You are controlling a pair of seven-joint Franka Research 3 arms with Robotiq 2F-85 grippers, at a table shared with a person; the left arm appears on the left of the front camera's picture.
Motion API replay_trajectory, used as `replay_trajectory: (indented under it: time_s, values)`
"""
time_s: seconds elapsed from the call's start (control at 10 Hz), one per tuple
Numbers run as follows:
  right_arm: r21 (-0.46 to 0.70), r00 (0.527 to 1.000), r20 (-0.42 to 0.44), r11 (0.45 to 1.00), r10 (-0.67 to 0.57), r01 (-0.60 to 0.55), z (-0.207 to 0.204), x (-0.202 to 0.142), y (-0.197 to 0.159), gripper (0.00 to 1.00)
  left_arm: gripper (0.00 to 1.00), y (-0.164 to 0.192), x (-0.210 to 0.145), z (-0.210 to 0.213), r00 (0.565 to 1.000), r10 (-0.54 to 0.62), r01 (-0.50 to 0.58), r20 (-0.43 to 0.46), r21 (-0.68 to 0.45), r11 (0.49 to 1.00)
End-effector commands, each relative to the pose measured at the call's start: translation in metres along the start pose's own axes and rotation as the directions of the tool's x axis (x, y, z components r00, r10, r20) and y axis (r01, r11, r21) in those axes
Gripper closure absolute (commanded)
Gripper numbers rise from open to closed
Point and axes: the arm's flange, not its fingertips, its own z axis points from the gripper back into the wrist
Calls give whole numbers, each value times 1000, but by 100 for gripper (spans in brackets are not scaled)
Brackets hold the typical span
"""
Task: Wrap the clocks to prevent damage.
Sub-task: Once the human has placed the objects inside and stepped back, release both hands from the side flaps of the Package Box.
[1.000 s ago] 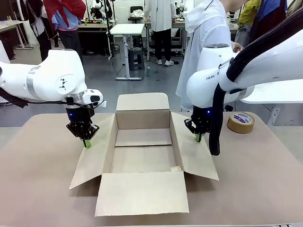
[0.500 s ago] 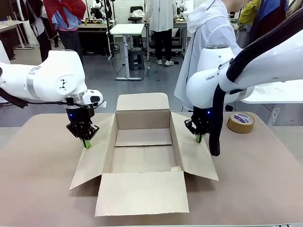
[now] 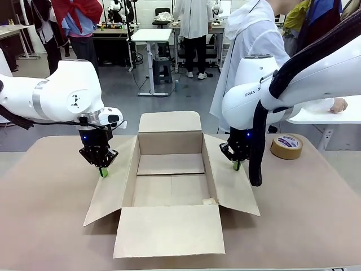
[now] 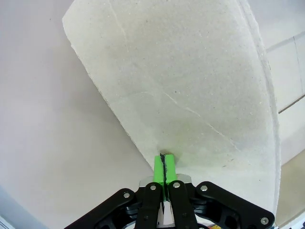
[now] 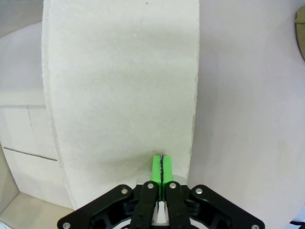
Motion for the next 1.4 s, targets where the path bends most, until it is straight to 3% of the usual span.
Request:
replay_trajectory:
  time_s: [0.0, 1.3]
  values:
    - [-16, 1000, 1, 1000, -8, 8, -3, -2, 0, 99, 100, 0, -1, -1, 1000, -2, 2, -3, 6, 1000]
    - [-16, 1000, 1, 1000, -8, 8, -3, -2, 0, 99, 100, 0, -1, -1, 1000, -2, 2, -3, 6, 1000]
